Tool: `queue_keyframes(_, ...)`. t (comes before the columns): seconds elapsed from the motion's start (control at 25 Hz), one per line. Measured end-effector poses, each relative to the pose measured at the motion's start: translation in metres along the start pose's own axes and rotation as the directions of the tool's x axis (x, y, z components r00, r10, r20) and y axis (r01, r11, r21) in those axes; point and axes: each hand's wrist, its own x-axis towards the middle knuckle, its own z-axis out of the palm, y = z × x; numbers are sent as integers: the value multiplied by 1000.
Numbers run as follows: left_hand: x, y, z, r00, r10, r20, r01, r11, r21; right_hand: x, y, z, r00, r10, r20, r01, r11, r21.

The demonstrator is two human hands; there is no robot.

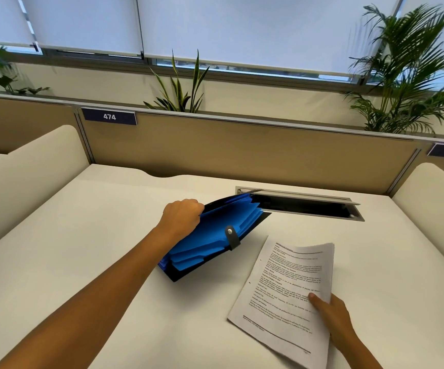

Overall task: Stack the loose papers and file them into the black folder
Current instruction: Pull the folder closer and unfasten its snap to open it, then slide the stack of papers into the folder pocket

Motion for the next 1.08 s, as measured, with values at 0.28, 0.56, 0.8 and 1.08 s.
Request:
queue_keyframes(0.28, -1, -17, -2, 984, 136, -117, -141, 989, -35, -6, -101, -30, 987, -158, -21, 158, 987, 21)
queue_keyframes(0.56, 4, -28, -3, 987, 37, -157, -40, 999, -20, -33, -205, -43, 947, -101, 304, 182, 951, -250)
queue_keyframes(0.8, 7, -25, -10, 991, 29, -129, -33, 999, -33, -45, -234, 10, 925, 41, 377, 137, 891, -433)
queue_keyframes(1.08, -2, -8, -16, 997, 55, -55, -61, 991, -115, -66, -223, 94, 926, 25, 376, -74, 990, 116)
